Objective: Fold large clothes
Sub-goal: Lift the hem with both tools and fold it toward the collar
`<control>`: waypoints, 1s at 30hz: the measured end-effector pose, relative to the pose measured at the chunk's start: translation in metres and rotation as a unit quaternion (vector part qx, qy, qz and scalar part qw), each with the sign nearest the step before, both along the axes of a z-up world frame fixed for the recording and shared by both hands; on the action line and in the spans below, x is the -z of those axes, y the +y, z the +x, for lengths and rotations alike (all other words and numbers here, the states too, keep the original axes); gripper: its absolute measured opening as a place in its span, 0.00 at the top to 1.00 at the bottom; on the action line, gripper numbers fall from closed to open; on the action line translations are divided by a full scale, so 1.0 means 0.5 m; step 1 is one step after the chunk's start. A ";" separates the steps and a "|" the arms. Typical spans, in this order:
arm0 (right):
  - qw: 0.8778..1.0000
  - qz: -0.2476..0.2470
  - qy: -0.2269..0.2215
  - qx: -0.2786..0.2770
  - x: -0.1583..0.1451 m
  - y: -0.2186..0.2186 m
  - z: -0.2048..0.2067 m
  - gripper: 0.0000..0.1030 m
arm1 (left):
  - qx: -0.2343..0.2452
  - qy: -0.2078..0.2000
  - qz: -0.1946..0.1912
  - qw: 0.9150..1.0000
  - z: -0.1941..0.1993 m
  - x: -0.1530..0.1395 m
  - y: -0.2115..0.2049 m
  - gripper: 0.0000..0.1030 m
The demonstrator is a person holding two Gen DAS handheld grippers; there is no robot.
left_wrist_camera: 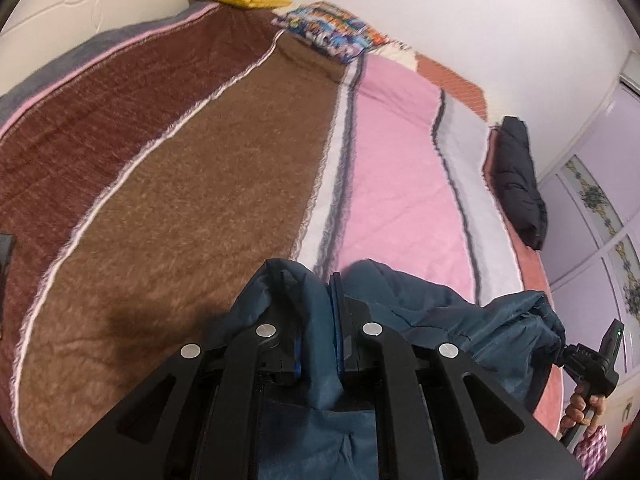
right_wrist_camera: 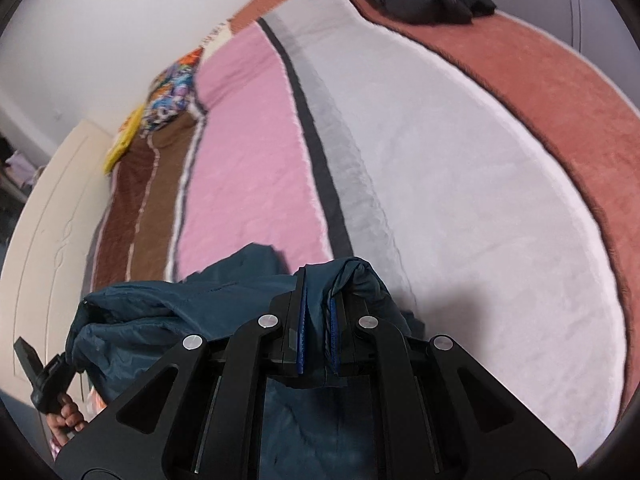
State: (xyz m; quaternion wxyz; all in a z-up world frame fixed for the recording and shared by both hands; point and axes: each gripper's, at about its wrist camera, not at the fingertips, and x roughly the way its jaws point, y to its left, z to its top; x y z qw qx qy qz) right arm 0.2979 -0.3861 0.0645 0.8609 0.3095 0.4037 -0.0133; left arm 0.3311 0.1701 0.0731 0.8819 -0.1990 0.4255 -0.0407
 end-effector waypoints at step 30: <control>0.985 0.171 0.020 0.031 0.131 -0.086 0.102 0.50 | -0.055 0.063 -0.139 0.987 0.147 0.140 0.032 0.56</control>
